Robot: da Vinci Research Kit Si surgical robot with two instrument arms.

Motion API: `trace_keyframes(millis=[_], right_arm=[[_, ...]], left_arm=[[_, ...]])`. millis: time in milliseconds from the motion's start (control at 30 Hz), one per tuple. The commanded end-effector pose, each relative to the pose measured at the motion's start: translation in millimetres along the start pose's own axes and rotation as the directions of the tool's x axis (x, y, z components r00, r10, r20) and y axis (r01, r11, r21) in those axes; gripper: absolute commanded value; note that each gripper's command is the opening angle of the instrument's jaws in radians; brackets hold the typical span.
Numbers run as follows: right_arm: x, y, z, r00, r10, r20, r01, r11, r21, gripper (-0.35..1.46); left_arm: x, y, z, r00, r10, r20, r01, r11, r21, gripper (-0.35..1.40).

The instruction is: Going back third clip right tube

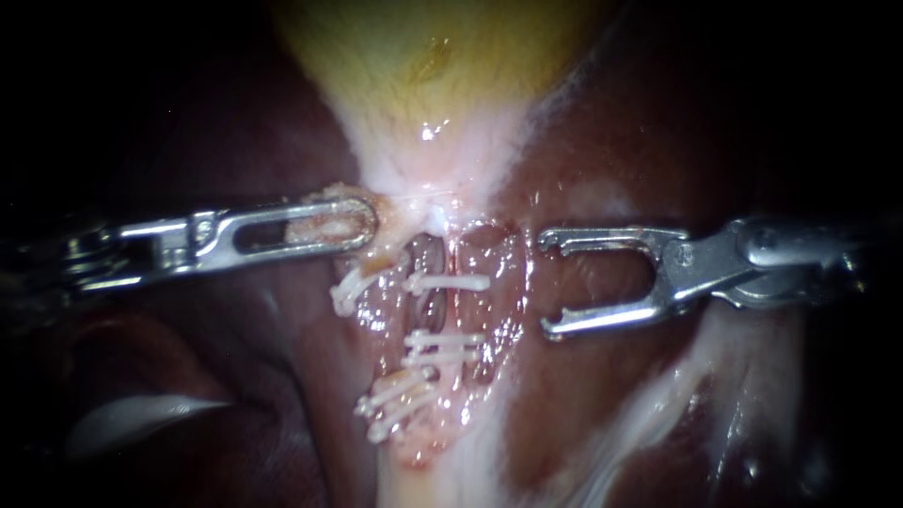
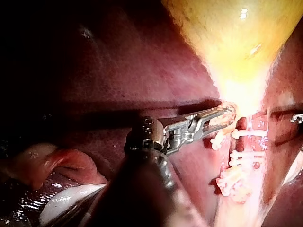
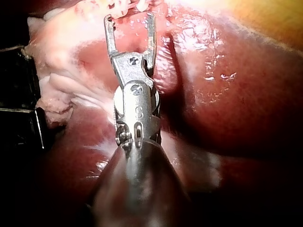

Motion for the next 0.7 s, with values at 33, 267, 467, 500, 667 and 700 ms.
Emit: trace_keyframes(millis=[33,267,467,500,667,700], right_arm=[[0.1,-0.1,0.0,1.0,0.0,0.0,0.0,1.0,0.0,0.5],[0.2,-0.4,0.1,1.0,0.0,-0.001,0.0,1.0,0.001,0.5],[0.2,-0.4,0.1,1.0,0.0,0.0,0.0,1.0,0.001,0.5],[0.2,-0.4,0.1,1.0,0.0,0.0,0.0,1.0,0.001,0.5],[0.2,-0.4,0.1,1.0,0.0,0.0,0.0,1.0,0.001,0.5],[0.2,-0.4,0.1,1.0,0.0,0.0,0.0,1.0,0.001,0.5]], left_arm=[[0.0,0.1,0.4,1.0,0.001,-0.002,-0.001,1.0,-0.007,-0.35],[0.6,-0.1,2.9,1.0,0.002,-0.007,-0.002,1.0,-0.005,-0.35],[0.9,-0.1,3.2,0.9999,0.003,-0.011,-0.003,1.0,0.0,-0.35],[0.9,-0.1,3.2,0.9999,0.003,-0.014,-0.003,1.0,-0.001,-0.35],[0.9,-0.1,3.1,0.9999,0.003,-0.014,-0.003,1.0,-0.001,-0.35],[0.9,-0.1,3.1,0.9999,0.003,-0.014,-0.003,1.0,-0.001,-0.35]])
